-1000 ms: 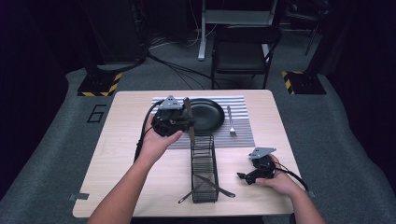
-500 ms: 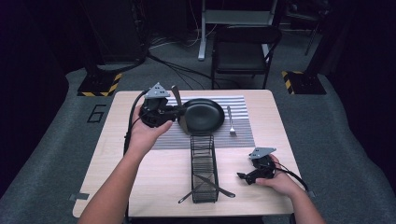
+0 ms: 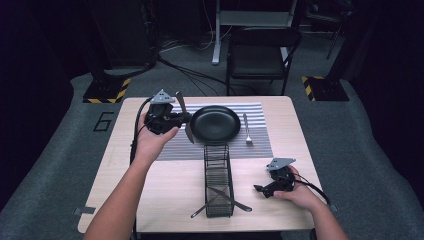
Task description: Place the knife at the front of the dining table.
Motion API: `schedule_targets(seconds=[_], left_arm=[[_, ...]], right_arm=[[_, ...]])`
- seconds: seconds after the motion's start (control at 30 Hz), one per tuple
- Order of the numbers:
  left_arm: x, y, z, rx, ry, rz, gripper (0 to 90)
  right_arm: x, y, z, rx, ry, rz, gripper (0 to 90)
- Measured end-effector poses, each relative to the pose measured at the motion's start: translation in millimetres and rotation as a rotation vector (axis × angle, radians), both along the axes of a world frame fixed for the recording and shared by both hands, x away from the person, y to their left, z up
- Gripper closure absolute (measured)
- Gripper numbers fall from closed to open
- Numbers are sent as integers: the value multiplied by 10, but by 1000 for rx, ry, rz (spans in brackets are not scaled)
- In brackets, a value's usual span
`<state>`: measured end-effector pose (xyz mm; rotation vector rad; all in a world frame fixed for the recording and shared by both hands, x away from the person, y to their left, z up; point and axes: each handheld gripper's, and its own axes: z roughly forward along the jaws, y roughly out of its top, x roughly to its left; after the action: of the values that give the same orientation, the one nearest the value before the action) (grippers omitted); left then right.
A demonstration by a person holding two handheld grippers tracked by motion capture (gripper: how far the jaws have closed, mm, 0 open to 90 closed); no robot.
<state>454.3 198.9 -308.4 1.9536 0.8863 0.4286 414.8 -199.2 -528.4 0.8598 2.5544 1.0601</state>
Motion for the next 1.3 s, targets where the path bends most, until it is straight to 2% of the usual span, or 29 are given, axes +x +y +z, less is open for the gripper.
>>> schedule_targets(seconds=[0.53,1.0,1.3], left_arm=[[167,169,-295,7,25,82,827],[279,361,-604,33,70,161,827],[378,436,-781,44,84,204,827]], right_arm=[[0,0,0,0,0,0,0],[0,0,0,0,0,0,0],[0,0,0,0,0,0,0]])
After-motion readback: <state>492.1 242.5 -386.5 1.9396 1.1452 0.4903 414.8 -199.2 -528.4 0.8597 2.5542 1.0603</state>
